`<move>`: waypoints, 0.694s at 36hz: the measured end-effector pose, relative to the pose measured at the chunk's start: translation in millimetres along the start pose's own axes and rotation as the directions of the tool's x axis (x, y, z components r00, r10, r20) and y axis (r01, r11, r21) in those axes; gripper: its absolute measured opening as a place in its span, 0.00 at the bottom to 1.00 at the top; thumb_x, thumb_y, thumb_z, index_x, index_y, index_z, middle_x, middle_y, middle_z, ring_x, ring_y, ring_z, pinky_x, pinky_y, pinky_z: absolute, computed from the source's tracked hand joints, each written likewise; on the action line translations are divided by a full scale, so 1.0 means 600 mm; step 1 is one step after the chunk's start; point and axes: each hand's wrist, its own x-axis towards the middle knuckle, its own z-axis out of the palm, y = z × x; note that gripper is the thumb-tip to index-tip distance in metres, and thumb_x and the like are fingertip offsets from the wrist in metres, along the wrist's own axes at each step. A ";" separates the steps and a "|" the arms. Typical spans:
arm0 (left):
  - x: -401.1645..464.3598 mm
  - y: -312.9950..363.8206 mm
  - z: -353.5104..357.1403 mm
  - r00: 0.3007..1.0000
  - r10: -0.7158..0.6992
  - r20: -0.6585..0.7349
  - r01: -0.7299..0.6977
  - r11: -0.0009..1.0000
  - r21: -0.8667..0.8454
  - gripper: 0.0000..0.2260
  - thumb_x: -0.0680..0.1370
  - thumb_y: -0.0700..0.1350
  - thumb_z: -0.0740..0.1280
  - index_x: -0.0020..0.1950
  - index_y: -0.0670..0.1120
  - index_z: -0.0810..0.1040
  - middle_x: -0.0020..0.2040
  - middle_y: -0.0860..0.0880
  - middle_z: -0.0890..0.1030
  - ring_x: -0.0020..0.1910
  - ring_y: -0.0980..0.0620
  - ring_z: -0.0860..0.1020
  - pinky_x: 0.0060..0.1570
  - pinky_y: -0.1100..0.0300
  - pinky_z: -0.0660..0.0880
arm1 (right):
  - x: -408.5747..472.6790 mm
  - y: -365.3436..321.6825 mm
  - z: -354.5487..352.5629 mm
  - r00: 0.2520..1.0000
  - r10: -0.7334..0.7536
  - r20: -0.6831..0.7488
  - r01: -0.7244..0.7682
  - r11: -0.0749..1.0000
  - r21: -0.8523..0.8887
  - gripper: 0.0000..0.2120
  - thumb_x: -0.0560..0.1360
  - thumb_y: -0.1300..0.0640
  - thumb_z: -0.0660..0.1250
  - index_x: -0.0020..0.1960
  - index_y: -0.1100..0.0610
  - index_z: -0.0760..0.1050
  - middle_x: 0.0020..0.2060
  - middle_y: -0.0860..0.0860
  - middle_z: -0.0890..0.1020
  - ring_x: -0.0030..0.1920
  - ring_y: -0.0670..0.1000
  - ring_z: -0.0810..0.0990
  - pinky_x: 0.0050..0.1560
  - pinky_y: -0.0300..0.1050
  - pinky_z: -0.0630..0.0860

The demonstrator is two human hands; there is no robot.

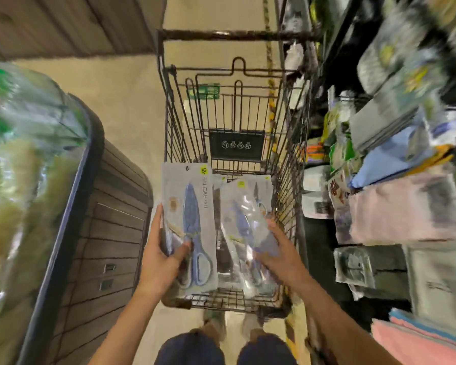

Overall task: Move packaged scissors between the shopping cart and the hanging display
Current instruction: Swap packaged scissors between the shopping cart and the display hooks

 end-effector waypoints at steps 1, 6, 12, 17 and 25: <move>-0.005 0.015 -0.006 1.000 0.016 -0.001 -0.016 1.000 0.011 0.41 0.75 0.39 0.73 0.78 0.65 0.55 0.66 0.77 0.67 0.64 0.76 0.69 0.69 0.45 0.72 | -0.010 -0.018 -0.010 1.000 0.005 -0.024 -0.005 1.000 0.028 0.42 0.69 0.60 0.80 0.76 0.41 0.64 0.70 0.34 0.69 0.70 0.40 0.70 0.71 0.39 0.69; -0.029 0.085 -0.037 0.994 0.108 -0.002 -0.108 0.994 -0.007 0.41 0.74 0.43 0.74 0.79 0.63 0.56 0.73 0.65 0.68 0.70 0.63 0.71 0.68 0.46 0.73 | -0.078 -0.102 -0.054 0.995 -0.018 -0.096 0.034 0.985 0.169 0.40 0.71 0.67 0.77 0.75 0.43 0.66 0.62 0.39 0.80 0.53 0.38 0.84 0.49 0.36 0.80; -0.034 0.125 -0.072 0.968 0.248 0.042 -0.247 0.968 -0.038 0.41 0.75 0.41 0.74 0.79 0.63 0.55 0.75 0.56 0.68 0.65 0.59 0.75 0.54 0.66 0.79 | -0.161 -0.162 -0.055 0.957 -0.130 -0.261 0.172 0.974 0.145 0.40 0.72 0.64 0.77 0.78 0.48 0.63 0.70 0.44 0.76 0.68 0.47 0.77 0.68 0.46 0.75; -0.017 0.132 -0.098 0.932 0.318 0.173 -0.318 0.948 -0.030 0.42 0.74 0.45 0.75 0.77 0.71 0.54 0.78 0.58 0.65 0.74 0.52 0.69 0.68 0.42 0.72 | -0.215 -0.192 -0.019 0.887 -0.162 -0.432 0.247 0.957 0.149 0.39 0.72 0.67 0.76 0.77 0.48 0.65 0.69 0.40 0.77 0.69 0.45 0.75 0.71 0.49 0.73; -0.003 0.129 -0.103 0.838 0.401 0.371 -0.397 0.913 -0.090 0.38 0.75 0.44 0.75 0.75 0.69 0.60 0.75 0.62 0.68 0.66 0.71 0.70 0.65 0.61 0.72 | -0.314 -0.212 0.060 0.724 -0.053 -0.688 0.273 0.938 0.215 0.38 0.72 0.67 0.76 0.75 0.42 0.67 0.58 0.36 0.82 0.58 0.42 0.82 0.50 0.35 0.80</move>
